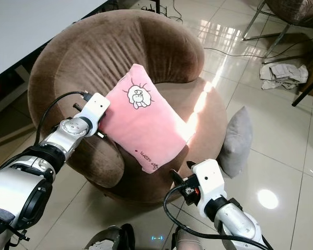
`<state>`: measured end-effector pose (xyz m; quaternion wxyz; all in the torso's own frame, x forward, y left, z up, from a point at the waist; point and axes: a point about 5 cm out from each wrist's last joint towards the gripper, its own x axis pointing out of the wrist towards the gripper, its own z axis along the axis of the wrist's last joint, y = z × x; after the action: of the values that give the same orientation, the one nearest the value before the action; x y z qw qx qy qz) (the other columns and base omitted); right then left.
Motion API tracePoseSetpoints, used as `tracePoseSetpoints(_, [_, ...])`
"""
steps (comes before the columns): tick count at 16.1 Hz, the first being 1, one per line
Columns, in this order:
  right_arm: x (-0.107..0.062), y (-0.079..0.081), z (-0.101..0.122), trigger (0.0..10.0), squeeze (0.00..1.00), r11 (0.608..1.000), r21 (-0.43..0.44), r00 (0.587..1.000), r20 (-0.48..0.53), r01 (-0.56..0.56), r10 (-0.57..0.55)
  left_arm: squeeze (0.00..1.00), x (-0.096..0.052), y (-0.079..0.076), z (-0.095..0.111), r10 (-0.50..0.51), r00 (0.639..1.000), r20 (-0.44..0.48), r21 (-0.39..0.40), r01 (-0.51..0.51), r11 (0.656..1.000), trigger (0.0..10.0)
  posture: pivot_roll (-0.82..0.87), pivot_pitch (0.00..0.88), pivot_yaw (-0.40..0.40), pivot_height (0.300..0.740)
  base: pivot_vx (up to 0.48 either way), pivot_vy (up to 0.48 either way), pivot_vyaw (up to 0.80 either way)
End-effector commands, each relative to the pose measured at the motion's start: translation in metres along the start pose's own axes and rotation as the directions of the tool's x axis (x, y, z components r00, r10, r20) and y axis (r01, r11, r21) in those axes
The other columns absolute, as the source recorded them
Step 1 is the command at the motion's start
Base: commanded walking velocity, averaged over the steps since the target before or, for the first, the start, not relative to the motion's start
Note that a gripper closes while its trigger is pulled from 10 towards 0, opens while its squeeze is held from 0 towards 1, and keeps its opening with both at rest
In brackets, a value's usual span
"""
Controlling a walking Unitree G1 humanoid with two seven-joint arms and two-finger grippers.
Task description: Move the pillow to the sofa from floor
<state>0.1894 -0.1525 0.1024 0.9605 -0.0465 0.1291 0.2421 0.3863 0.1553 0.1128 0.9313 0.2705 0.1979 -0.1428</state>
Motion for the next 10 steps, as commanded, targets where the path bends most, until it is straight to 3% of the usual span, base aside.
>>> tracePoseSetpoints(1, [0.001,0.004,0.0,10.0,0.0,0.999,0.025,0.999,-0.006,-0.037,0.037,1.0,-0.001,0.0,-0.007,-0.034,0.998,-0.048,-0.005,0.034,0.999,10.0,-0.16,0.204,0.085,0.74,0.0,0.0,0.0])
tracePoseSetpoints(6, [0.004,-0.001,-0.001,10.0,0.0,0.999,0.022,0.999,-0.002,-0.032,0.032,1.0,0.0,0.004,0.005,-0.029,1.0,0.005,-0.044,0.029,0.999,10.0,-0.16,0.185,0.086,0.74,0.0,0.0,0.0])
tracePoseSetpoints(7, [0.006,-0.003,0.0,10.0,0.0,1.0,0.019,1.0,0.002,-0.024,0.024,1.0,0.0,0.006,0.013,-0.02,0.998,0.056,-0.099,0.025,0.995,10.0,-0.15,0.171,0.086,0.74,0.0,0.0,0.0])
tracePoseSetpoints(10, [0.012,-0.013,0.007,10.0,0.0,0.999,0.025,0.999,0.047,0.023,-0.024,1.0,-0.004,0.02,0.036,0.068,0.975,0.211,-0.156,-0.036,0.987,10.0,-0.15,0.145,0.086,0.74,0.0,0.0,0.0])
